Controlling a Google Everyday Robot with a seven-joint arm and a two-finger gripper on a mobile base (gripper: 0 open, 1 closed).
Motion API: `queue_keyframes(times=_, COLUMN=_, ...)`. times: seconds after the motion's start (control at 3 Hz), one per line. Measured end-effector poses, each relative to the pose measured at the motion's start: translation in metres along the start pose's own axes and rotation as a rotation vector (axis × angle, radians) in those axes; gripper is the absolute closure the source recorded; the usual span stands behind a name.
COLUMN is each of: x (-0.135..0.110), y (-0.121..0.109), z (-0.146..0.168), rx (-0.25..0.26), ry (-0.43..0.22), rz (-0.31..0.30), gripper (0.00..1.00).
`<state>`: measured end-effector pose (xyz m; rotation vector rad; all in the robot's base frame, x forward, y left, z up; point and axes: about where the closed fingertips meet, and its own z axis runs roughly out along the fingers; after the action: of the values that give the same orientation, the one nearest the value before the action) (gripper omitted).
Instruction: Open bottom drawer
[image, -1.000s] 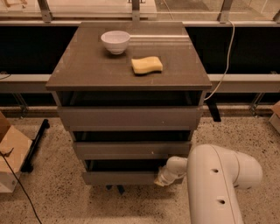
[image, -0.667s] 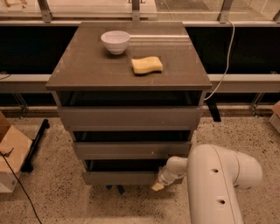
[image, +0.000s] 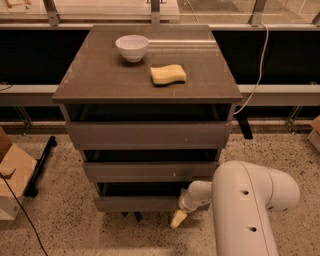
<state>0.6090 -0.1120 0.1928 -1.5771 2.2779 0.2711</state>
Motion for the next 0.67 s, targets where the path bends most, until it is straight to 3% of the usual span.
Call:
queue_keyframes(times=0.33, x=-0.0065, y=-0.0037, z=-0.0095, rx=0.036, ry=-0.016, rz=-0.021, gripper=0.19)
queue_keyframes(times=0.67, x=-0.0093, y=-0.0072, z=-0.0077, rx=0.036, ry=-0.032, rz=-0.035, gripper=0.48)
